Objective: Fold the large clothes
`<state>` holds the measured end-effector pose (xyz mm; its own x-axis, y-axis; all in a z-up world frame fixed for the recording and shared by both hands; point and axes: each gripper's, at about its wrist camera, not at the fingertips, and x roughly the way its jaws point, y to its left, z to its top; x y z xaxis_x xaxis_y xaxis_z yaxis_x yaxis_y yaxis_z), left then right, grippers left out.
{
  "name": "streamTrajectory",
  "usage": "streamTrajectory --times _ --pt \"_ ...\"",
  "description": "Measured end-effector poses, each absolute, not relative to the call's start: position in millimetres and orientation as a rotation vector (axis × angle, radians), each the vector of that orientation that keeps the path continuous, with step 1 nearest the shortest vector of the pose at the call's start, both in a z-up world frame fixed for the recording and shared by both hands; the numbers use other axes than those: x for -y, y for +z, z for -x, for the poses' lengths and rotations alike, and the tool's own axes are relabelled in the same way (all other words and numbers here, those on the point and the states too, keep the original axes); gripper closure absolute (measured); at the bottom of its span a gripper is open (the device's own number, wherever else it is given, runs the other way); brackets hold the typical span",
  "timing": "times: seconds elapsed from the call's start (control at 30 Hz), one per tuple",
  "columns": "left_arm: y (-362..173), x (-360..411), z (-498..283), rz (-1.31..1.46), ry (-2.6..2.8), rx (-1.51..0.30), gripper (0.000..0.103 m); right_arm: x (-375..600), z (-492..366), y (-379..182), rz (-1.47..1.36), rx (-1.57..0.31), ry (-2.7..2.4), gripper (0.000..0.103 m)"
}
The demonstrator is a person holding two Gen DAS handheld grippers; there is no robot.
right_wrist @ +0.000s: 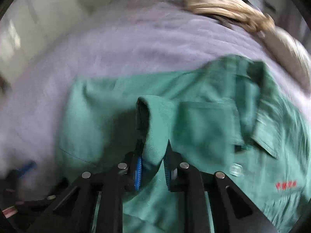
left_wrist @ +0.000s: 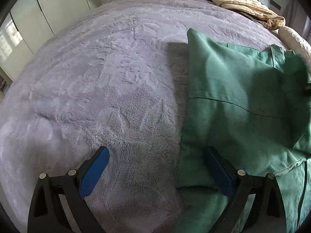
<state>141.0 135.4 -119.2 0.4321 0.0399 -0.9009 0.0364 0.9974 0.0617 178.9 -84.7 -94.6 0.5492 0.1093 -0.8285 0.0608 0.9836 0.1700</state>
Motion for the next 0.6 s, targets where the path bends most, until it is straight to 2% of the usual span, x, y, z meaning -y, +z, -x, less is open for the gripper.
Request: streamTrajectory --times 0.1,0.2,0.27,0.3,0.33,0.43,0.6 --pt "-119 -137 -141 -0.077 -0.012 -1.128 0.004 163 -149 -73 -0.387 -0.914 0.0 0.082" --pt "-113 -139 -148 -0.068 -0.028 -1.158 0.004 241 -123 -82 -0.643 -0.894 -0.034 0.076" --pt "-98 -143 -158 -0.035 -0.066 -1.133 0.004 286 -104 -95 -0.795 -0.906 -0.113 0.05" --pt "-92 -144 -164 -0.027 -0.083 -1.121 0.004 299 -96 -98 -0.845 -0.889 -0.129 0.026" --pt "-86 -144 -173 -0.019 -0.106 -1.114 0.004 310 -84 -100 -0.901 -0.859 -0.136 0.022" --pt "-84 -141 -205 -0.006 -0.159 -1.14 0.004 311 -65 -106 -0.996 -0.841 -0.077 0.022" --pt "-83 -138 -228 0.031 -0.105 -1.144 0.004 276 -60 -130 -1.004 -0.951 -0.093 0.022"
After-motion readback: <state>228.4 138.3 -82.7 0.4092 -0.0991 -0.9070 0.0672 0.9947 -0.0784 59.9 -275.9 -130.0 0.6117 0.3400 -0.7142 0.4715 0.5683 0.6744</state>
